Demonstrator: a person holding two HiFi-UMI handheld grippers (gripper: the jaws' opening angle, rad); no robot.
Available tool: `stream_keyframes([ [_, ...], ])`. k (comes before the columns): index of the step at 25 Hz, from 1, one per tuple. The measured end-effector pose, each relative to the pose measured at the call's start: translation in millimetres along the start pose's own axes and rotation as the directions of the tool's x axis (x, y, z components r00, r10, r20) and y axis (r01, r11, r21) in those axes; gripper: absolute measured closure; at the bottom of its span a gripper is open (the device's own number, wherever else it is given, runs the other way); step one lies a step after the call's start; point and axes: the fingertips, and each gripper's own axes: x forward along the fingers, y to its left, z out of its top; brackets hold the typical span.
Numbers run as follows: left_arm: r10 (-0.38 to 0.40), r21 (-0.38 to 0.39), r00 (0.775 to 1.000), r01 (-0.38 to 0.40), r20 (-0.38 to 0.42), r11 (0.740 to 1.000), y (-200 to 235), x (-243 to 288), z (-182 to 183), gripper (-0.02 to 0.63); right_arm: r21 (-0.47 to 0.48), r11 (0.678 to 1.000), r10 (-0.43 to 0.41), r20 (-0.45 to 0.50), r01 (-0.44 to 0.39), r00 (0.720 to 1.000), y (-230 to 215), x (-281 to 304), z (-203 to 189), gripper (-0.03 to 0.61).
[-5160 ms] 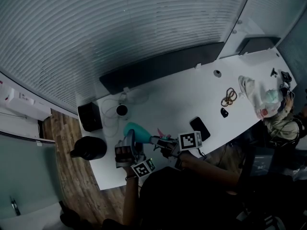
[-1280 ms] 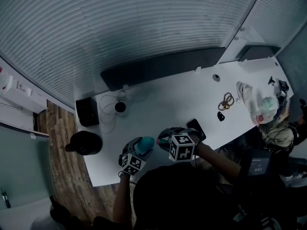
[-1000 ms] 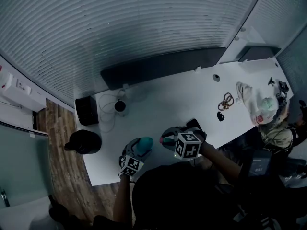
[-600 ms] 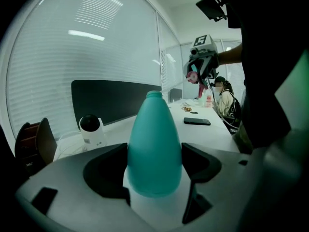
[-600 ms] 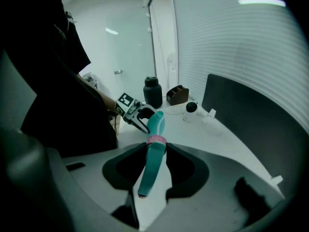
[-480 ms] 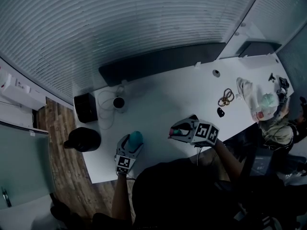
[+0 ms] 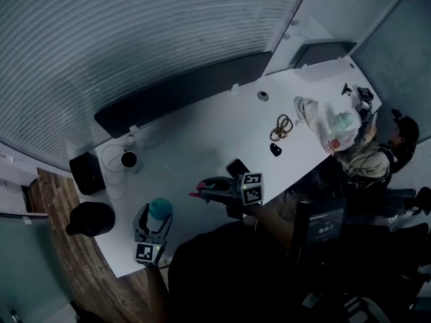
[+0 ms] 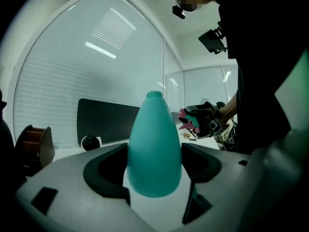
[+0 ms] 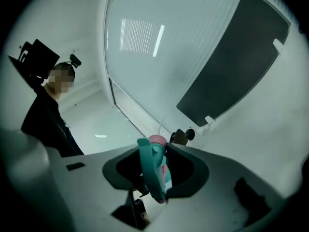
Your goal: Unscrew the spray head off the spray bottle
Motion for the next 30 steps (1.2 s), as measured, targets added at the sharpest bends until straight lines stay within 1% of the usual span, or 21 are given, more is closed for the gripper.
stream_keyframes([
  [1, 0.000, 0.014, 1.000, 0.000, -0.014, 1.000, -1.7, 0.3, -0.4, 0.261, 0.006, 1.000, 0.000, -0.014, 0.000, 1.000, -0.7, 3.6, -6.3, 0.448],
  [3, -0.010, 0.024, 0.999, 0.010, -0.034, 1.000, -6.4, 0.8, -4.3, 0.261, 0.027, 1.000, 0.003, -0.011, -0.003, 1.000, 0.0, 7.4, -11.3, 0.448],
  [6, -0.021, 0.032, 0.998, 0.022, -0.058, 0.999, -8.7, 1.3, -12.4, 0.261, 0.061, 0.998, 0.012, 0.033, -0.014, 0.999, 2.3, 7.9, -7.9, 0.448],
  [9, -0.020, 0.017, 0.997, 0.021, -0.074, 1.000, -8.5, 0.4, -19.8, 0.261, 0.078, 0.997, 0.013, 0.057, -0.017, 0.998, 5.3, 5.4, -5.4, 0.449],
  [17, -0.015, -0.002, 0.998, 0.014, -0.064, 1.000, -9.1, 2.3, -23.4, 0.261, 0.045, 0.999, 0.002, 0.013, -0.003, 1.000, 7.2, 2.8, -16.7, 0.451],
  [30, -0.018, -0.007, 0.998, 0.017, -0.063, 1.000, -8.5, 6.9, -26.0, 0.261, 0.049, 0.999, 0.004, -0.010, -0.004, 1.000, 3.6, 6.9, -23.6, 0.451],
])
